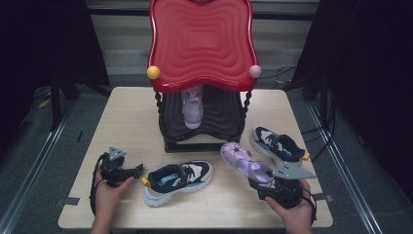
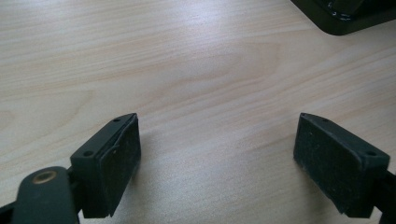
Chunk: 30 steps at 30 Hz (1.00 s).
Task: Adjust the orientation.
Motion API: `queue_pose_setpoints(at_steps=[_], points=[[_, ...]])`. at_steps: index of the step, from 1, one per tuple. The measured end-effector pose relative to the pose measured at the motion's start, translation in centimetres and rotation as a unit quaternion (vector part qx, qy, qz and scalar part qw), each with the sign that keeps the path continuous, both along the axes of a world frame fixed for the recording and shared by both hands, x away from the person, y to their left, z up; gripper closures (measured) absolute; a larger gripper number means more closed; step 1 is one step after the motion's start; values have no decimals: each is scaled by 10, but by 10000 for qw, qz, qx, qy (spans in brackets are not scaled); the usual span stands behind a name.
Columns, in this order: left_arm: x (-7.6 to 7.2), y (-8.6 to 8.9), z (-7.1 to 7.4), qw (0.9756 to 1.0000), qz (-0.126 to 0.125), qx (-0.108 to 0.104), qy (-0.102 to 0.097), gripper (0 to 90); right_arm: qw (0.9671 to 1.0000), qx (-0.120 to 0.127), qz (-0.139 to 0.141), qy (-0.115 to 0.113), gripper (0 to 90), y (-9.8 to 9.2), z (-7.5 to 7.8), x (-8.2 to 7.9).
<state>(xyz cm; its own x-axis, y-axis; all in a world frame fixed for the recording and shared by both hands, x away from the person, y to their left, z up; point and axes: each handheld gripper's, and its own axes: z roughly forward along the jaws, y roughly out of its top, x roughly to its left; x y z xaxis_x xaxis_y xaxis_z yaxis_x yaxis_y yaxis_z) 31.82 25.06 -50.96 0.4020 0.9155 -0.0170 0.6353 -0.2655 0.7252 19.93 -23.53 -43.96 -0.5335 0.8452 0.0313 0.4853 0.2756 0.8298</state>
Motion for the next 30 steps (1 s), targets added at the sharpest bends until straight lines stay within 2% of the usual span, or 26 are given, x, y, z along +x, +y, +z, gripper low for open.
queue_pose_setpoints(at_steps=[10,30], points=[[0,0,0,10000,0,-1,0,147,9996,198,-150,-126,378,8,14,6],[0,0,0,10000,0,-1,0,147,9953,149,-775,-555,378,37,26,31]])
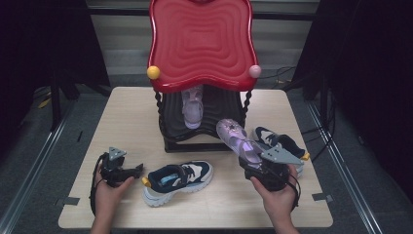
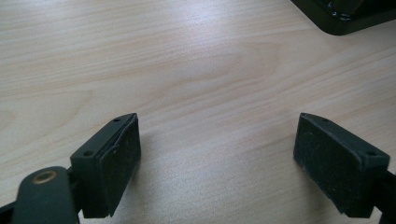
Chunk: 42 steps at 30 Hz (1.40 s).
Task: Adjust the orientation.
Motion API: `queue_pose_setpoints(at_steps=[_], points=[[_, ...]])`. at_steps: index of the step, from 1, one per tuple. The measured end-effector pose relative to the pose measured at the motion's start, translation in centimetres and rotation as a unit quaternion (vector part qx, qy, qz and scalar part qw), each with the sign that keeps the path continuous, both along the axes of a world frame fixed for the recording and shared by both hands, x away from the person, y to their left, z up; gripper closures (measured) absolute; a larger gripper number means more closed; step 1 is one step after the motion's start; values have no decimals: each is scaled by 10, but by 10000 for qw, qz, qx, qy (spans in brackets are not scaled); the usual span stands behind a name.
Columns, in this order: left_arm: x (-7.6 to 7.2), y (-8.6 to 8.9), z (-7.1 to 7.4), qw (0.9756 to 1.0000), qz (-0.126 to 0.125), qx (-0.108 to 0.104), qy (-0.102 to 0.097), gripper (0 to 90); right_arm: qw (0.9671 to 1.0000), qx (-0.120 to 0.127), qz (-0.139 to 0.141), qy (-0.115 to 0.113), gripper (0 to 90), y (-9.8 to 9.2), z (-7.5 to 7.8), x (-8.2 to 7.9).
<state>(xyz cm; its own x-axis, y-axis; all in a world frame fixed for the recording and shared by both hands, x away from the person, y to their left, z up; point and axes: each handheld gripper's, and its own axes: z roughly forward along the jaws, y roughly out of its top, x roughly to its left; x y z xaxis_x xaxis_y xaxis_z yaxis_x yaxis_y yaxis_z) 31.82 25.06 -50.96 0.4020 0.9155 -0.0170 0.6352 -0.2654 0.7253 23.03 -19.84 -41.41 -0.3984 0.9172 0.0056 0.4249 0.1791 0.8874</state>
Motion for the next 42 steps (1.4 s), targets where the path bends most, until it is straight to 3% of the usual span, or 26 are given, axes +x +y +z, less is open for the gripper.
queue_pose_setpoints(at_steps=[14,21,33,42], points=[[0,0,0,10000,-1,-1,-1,147,9990,-22,-394,-217,377,30,6,17],[0,0,0,10000,-16,1,-4,147,9974,-5,-694,-178,377,44,4,29],[0,0,0,10000,-25,10,-5,147,9936,67,-1110,-200,377,57,-1,48],[0,0,0,10000,-37,10,-7,147,9916,116,-1259,-282,377,64,0,61]])
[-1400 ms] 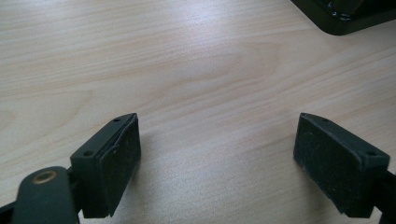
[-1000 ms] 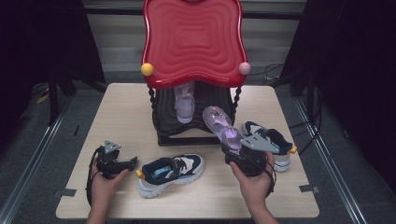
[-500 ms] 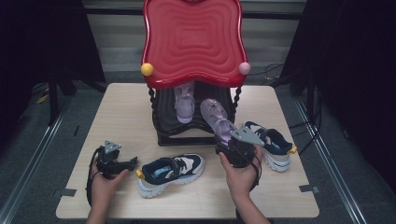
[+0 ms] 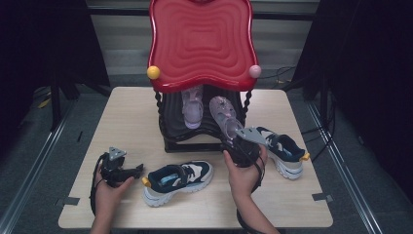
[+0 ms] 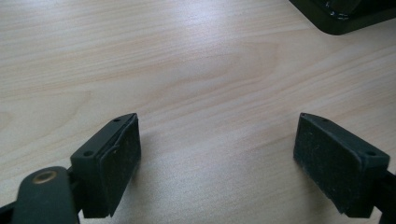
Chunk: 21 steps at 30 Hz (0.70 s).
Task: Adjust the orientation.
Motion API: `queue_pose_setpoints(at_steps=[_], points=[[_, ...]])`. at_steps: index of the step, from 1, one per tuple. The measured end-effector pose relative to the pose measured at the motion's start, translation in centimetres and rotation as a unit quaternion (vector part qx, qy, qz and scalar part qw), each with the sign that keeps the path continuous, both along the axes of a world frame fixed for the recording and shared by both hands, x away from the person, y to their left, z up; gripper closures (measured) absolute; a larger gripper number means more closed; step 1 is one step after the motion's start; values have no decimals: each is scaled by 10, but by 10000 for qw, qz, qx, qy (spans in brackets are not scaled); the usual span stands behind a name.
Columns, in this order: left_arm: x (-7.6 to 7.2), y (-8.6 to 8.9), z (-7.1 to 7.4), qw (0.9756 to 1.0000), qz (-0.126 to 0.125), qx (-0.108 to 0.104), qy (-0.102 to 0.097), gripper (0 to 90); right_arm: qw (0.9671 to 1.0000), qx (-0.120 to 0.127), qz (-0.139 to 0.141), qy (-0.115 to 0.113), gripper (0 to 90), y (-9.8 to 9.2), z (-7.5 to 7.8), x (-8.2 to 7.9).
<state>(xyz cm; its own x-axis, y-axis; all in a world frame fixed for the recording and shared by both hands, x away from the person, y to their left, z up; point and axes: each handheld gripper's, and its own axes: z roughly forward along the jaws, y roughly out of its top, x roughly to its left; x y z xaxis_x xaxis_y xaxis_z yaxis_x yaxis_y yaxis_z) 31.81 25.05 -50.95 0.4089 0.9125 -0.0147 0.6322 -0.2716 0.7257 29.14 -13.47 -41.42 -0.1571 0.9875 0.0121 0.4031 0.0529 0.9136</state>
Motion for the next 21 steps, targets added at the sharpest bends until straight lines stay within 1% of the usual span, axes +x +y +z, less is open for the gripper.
queue_pose_setpoints(at_steps=[8,14,21], points=[[0,0,0,10000,-5,0,2,147,9998,11,-176,-29,376,9,2,12],[0,0,0,10000,-11,0,2,147,9994,-66,-342,-6,376,20,2,25],[0,-1,0,10000,-8,-28,-8,147,9983,-96,-577,-39,376,24,5,42]])
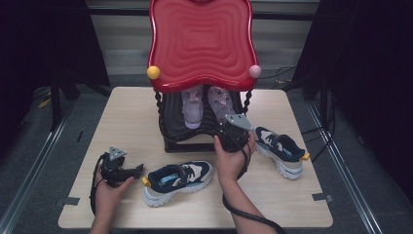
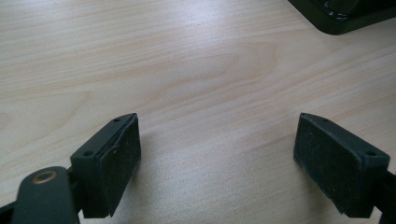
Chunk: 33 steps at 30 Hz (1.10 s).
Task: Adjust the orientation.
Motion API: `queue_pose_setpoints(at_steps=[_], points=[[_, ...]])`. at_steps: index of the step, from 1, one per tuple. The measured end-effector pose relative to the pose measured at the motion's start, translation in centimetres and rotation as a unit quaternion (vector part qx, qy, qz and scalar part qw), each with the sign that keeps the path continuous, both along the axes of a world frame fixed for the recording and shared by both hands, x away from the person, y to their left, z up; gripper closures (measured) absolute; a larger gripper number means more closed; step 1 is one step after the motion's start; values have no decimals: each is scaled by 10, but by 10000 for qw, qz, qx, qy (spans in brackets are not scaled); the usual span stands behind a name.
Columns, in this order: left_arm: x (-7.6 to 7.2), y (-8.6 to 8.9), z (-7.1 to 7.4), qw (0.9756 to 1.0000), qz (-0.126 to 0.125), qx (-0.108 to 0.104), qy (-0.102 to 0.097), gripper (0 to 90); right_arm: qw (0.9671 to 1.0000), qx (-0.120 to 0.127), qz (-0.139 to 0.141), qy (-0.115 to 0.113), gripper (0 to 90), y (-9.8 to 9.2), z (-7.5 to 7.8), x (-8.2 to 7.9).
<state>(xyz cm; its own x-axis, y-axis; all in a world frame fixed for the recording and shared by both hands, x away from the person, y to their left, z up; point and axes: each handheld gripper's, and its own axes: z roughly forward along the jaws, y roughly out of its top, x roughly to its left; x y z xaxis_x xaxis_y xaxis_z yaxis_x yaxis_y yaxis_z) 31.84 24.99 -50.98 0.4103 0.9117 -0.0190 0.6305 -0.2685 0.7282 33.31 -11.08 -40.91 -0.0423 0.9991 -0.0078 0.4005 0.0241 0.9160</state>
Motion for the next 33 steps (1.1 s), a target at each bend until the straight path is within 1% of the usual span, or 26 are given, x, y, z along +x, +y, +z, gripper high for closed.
queue_pose_setpoints(at_steps=[7,10,15,18,20,24,28,30,33], points=[[1,0,0,10000,-38,7,4,147,10000,-37,-60,0,376,2,0,12],[1,0,0,10000,-53,19,9,147,10000,50,-67,-14,376,6,-1,16],[1,0,0,10000,-49,17,11,147,9999,74,-97,-43,375,10,-2,22],[1,0,0,10000,-51,22,11,147,9996,154,-212,-53,375,12,-3,26],[1,0,0,10000,-48,16,13,147,9995,221,-233,-67,375,13,-3,29],[1,0,0,10000,-55,25,10,147,9996,160,-225,-74,375,16,-2,33],[1,0,0,10000,-58,25,11,147,9994,241,-226,-60,374,17,-1,36],[1,0,0,10000,-59,26,12,147,9995,196,-248,-79,374,18,0,37],[1,0,0,10000,-58,26,11,147,9994,226,-242,-74,374,20,0,38]])
